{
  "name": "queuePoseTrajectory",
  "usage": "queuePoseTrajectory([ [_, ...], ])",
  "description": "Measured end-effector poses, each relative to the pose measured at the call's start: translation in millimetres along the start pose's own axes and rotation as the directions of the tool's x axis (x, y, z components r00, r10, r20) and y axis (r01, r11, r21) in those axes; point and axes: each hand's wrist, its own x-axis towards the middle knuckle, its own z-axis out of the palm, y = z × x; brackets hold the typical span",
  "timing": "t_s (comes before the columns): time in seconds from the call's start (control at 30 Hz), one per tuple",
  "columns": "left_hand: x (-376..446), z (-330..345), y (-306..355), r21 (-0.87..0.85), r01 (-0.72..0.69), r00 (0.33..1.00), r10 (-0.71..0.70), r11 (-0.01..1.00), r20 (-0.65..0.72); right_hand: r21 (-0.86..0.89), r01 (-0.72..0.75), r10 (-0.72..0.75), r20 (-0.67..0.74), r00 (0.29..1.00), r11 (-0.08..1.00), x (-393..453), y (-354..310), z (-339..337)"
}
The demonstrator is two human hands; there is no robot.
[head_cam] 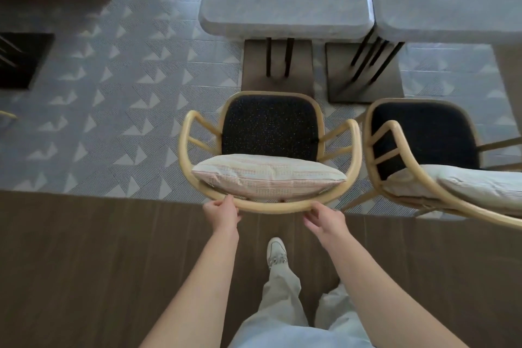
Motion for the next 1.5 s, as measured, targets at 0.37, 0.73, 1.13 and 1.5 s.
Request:
queuePoseTrajectory([
  [0.37,31.1,2.2,-12.0,-0.088,0.058,0.991,-0.046,0.994,0.128,-0.015,0.011,-0.011,0.002,1.0,1.0,18.6,-3.0,5.8],
  [0.73,32.7,5.1,-20.0,-0.175,0.088,0.985,-0.06,0.981,0.16,-0.025,0.011,-0.011,0.0,1.0,1.0,17.6,-7.3,-0.3],
  [1.13,18.9,-8.6,-17.7,-0.007,0.02,0.971,-0.017,1.0,0.237,-0.042,0.009,-0.006,0.054,0.999,0.999,1.9,-18.2,-1.4],
  [1.5,-27.6,-0.5,-5.7,-0.079,0.034,0.966,-0.012,0.996,0.26,-0.262,0.219,-0.206,0.077,0.976,0.94,-33.6,-33.6,-17.7],
])
